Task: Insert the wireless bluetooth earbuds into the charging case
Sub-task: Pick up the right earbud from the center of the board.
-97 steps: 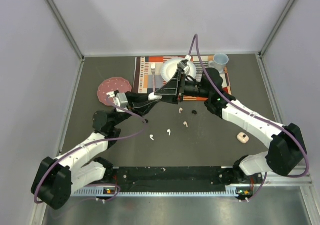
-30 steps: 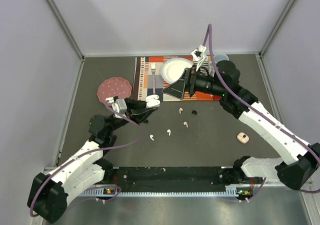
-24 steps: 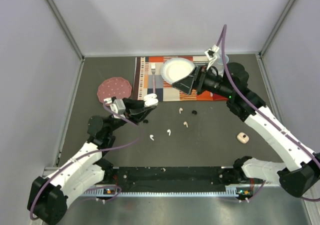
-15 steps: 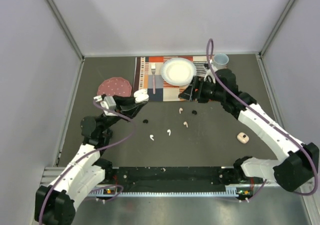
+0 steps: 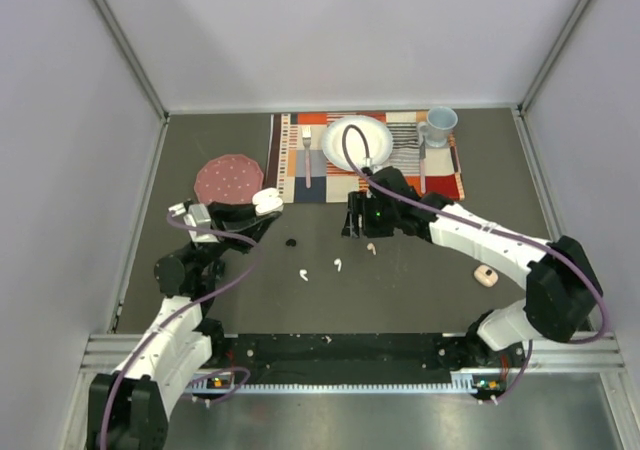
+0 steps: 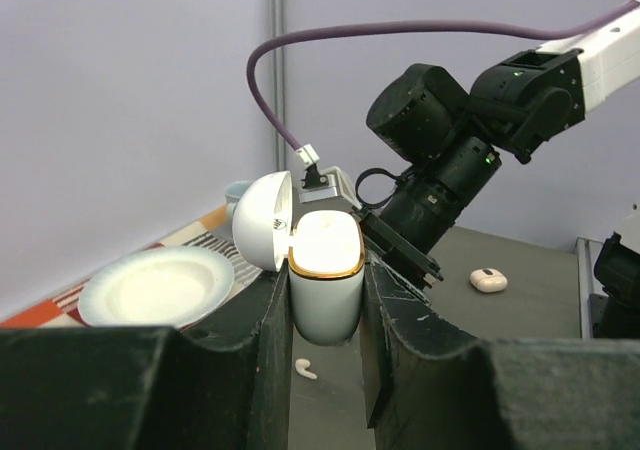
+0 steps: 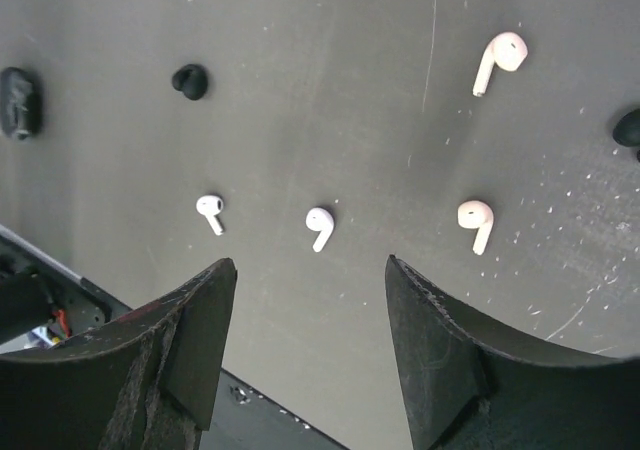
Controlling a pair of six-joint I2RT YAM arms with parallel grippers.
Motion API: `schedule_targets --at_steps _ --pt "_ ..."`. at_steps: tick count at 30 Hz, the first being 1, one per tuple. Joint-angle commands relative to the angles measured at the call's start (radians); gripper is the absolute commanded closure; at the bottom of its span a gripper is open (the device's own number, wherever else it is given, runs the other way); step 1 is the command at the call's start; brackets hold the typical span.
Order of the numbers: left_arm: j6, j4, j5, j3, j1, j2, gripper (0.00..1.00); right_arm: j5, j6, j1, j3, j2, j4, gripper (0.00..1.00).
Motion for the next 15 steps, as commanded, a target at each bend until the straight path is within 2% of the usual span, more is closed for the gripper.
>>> schedule_targets --at_steps 1,5,15 --pt "-0.123 0.251 0.003 -0.047 0.067 -0.001 1.00 0.091 0.007 0.051 0.060 0.048 0.003 0.39" --pt "-0.159 0.286 0.008 -0.071 0.125 -0.013 1.00 0.137 0.018 0.097 0.068 0.108 -0.002 0.42" --pt "-0.227 0.357 -0.024 -0.101 0.127 -0.010 1.00 0.196 0.042 0.190 0.109 0.264 -0.008 0.47"
